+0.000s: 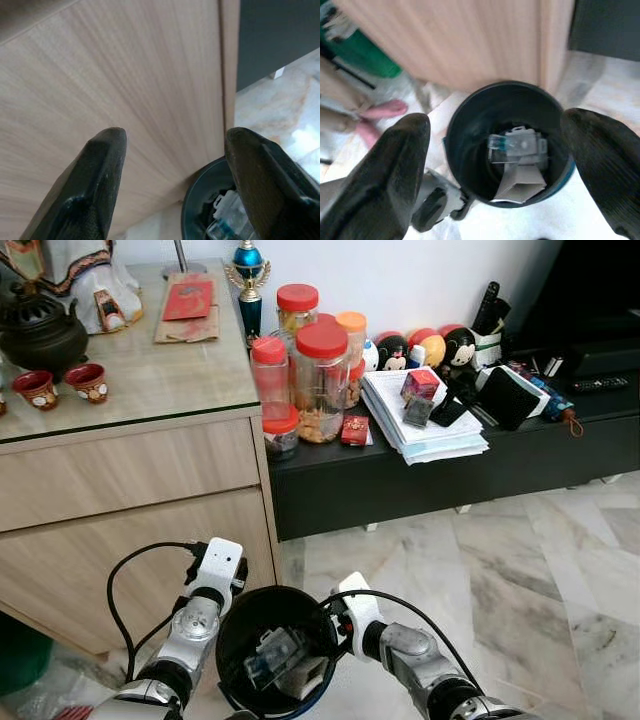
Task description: Picking trash to rubbish bin
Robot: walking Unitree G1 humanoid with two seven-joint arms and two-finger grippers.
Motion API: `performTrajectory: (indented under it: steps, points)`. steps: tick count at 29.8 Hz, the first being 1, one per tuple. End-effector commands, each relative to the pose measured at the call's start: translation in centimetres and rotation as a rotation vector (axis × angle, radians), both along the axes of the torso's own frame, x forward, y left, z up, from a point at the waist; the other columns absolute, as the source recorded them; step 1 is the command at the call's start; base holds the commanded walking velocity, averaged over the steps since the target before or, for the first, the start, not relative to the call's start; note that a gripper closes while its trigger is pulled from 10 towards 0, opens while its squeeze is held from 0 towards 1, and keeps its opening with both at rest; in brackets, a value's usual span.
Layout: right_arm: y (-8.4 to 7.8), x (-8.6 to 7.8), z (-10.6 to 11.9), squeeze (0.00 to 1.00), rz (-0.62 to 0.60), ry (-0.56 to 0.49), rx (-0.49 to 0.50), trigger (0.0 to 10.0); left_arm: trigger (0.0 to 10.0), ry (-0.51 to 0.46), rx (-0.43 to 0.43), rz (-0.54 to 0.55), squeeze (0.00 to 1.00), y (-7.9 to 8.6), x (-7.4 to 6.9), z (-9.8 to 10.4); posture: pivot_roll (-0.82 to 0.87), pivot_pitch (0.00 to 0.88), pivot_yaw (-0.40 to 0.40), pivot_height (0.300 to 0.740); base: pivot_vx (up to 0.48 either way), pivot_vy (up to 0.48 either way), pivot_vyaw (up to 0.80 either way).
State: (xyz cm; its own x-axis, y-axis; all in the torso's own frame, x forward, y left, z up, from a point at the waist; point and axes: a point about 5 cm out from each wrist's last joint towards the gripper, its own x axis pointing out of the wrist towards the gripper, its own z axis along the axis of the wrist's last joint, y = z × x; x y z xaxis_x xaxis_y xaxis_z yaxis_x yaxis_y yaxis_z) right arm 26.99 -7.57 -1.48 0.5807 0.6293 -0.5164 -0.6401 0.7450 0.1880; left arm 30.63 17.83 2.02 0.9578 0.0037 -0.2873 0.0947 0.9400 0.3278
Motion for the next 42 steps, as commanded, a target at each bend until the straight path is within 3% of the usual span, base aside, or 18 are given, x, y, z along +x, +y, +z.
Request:
performTrajectory:
  steps: [1,2,7,11,15,24,42]
  points:
    - [-0.6,-0.6,-0.8,0.0,-0.05,0.015,-0.031,10.0,10.0,0.101,0.023,0.058,0.0,1.4,-1.8,-2.0,0.12,0.128,-0.028,0.74,0.0,0.0,0.0]
    - [-0.7,-0.7,-0.9,0.0,-0.061,0.014,-0.039,10.0,10.0,0.114,0.025,0.068,0.0,1.6,-2.0,-2.2,0.12,0.128,-0.028,0.74,0.0,0.0,0.0]
    - [-3.3,-2.1,-2.8,0.0,-0.246,0.081,-0.135,10.0,10.0,0.284,0.005,0.211,0.0,4.3,-6.3,-5.6,0.12,0.128,-0.025,0.74,-0.059,0.0,0.0]
    - [-3.7,-2.5,-3.1,0.0,-0.268,0.093,-0.153,10.0,10.0,0.315,0.01,0.229,0.0,4.7,-7.2,-6.2,0.12,0.128,-0.024,0.74,-0.315,0.0,0.0]
    - [-5.5,-4.6,-4.7,0.0,-0.361,0.165,-0.208,10.0,10.0,0.395,-0.007,0.325,0.0,6.0,-10.1,-7.7,0.12,0.127,-0.027,0.74,-0.302,0.0,0.0]
    - [-6.0,-5.6,-5.4,0.0,-0.396,0.192,-0.238,10.0,10.0,0.415,0.003,0.344,0.0,6.2,-10.6,-8.0,0.11,0.113,-0.023,0.74,-0.3,0.0,0.0]
    - [-5.9,-5.0,-5.0,0.0,-0.419,0.175,-0.22,10.0,10.0,0.418,0.0,0.358,0.0,6.2,-10.7,-8.0,0.11,0.109,-0.033,0.74,-0.289,0.0,0.0]
